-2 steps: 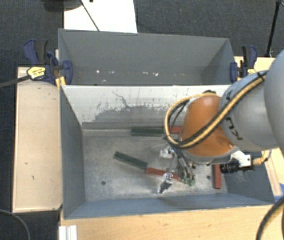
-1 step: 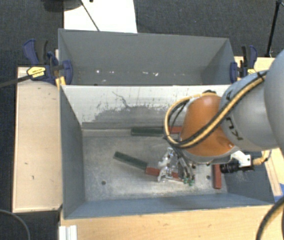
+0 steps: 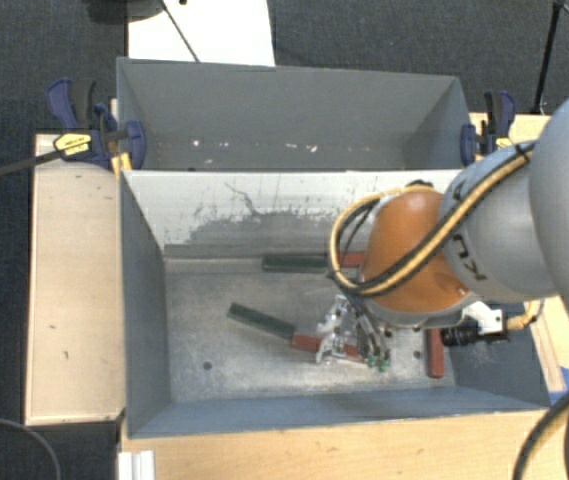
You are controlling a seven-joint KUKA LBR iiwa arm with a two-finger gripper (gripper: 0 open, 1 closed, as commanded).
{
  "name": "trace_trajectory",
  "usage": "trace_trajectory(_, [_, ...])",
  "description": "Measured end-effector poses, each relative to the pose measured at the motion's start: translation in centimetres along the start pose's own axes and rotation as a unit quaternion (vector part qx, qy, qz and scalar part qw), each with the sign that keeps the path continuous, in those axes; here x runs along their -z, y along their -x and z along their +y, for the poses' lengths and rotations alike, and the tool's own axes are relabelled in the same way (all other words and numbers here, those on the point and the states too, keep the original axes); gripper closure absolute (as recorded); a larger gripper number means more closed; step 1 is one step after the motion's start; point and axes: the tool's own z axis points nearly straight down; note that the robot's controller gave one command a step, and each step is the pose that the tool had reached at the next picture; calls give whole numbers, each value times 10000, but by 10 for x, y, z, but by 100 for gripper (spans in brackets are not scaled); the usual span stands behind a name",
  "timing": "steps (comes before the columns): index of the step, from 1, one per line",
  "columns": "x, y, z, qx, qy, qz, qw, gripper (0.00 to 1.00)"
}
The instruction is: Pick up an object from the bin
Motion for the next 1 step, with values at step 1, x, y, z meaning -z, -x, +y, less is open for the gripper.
trace_trajectory(1, [155,23,-2,16,-2,-7,10000,100])
